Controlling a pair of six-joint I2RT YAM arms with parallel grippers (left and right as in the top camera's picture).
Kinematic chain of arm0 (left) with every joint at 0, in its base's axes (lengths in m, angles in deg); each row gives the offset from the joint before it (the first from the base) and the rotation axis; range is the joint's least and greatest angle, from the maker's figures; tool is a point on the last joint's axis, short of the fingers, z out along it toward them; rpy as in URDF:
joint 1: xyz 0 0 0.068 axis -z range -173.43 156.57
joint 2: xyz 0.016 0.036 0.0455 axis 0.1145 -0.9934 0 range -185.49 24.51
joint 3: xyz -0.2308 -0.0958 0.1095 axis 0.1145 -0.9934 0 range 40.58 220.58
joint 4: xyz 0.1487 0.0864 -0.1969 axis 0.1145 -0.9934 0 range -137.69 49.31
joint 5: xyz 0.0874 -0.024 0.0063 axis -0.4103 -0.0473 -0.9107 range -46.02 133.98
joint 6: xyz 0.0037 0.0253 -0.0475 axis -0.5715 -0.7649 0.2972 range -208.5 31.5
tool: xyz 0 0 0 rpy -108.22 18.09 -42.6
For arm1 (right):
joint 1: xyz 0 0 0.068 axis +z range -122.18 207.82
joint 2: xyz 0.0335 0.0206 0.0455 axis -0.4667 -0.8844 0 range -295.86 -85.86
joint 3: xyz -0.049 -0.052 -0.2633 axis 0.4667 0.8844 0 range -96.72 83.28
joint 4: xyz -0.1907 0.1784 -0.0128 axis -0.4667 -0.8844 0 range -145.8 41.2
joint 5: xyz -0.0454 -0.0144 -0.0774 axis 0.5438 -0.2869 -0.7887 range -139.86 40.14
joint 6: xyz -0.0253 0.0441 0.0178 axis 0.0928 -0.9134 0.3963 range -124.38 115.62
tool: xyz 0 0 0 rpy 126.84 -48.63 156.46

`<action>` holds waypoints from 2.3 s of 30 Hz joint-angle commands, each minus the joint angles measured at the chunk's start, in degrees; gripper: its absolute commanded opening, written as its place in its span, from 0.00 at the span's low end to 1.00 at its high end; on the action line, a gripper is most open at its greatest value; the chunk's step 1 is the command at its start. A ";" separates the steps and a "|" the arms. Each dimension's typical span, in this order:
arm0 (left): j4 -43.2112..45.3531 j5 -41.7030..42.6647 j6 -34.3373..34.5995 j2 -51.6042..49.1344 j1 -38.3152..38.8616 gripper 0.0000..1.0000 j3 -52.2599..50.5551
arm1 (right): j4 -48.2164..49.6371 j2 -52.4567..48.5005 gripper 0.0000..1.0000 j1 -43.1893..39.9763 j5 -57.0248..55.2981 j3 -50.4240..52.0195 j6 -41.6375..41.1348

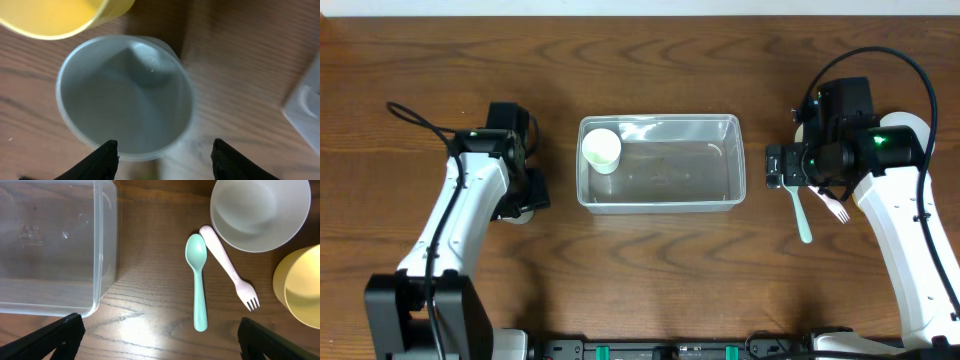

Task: Pack container
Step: 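Grasp the grey-blue cup rim with the left gripper, then place the grey-blue cup in the container beside the white cup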

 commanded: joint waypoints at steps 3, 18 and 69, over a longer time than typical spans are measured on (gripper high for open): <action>2.75 0.00 0.63 -3.87 -0.24 0.58 -1.46 | -0.11 -0.28 0.99 -0.35 0.11 -0.76 0.79; 2.69 0.02 0.63 -4.92 0.00 0.06 0.92 | -0.50 -0.28 0.99 -0.35 0.11 -0.76 0.79; -2.95 1.64 -0.04 -22.71 28.65 0.06 21.40 | -0.90 -0.28 0.99 -0.35 0.11 -0.72 0.79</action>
